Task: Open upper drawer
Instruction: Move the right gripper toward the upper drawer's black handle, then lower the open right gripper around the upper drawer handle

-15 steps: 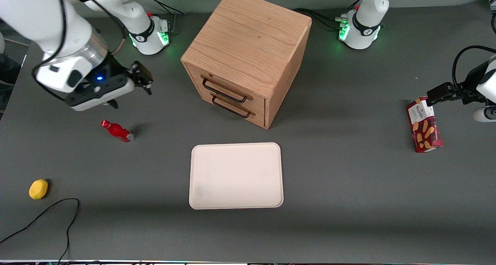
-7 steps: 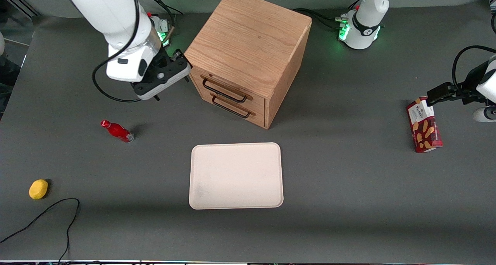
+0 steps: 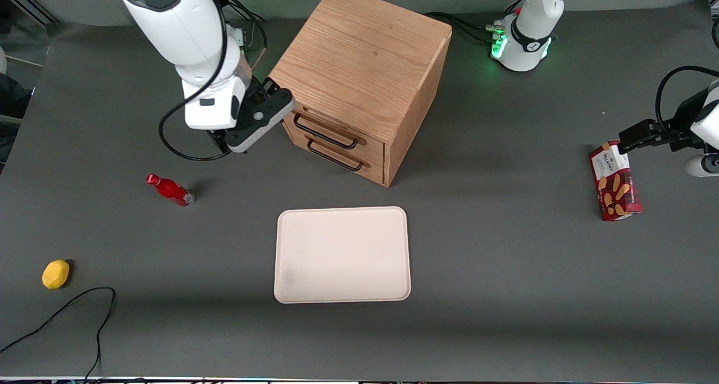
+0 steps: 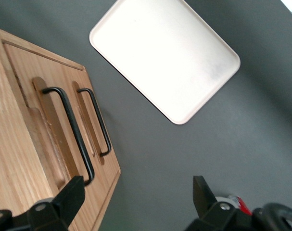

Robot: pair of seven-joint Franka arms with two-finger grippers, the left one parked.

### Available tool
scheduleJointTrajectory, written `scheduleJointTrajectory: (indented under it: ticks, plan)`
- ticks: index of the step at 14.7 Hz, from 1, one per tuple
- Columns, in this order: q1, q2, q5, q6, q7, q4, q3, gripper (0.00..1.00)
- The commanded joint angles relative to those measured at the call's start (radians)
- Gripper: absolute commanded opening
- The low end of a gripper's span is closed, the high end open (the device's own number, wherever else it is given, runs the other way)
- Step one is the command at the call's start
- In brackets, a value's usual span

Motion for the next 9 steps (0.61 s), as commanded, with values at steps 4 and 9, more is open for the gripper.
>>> scheduleJointTrajectory:
  ticks: [4,9]
  plan:
    - [0.015,0.064,0.052,0.044,-0.065,0.037,-0.005,1.0]
    - [0.018,0.081,0.075,0.044,-0.117,0.035,0.001,1.0]
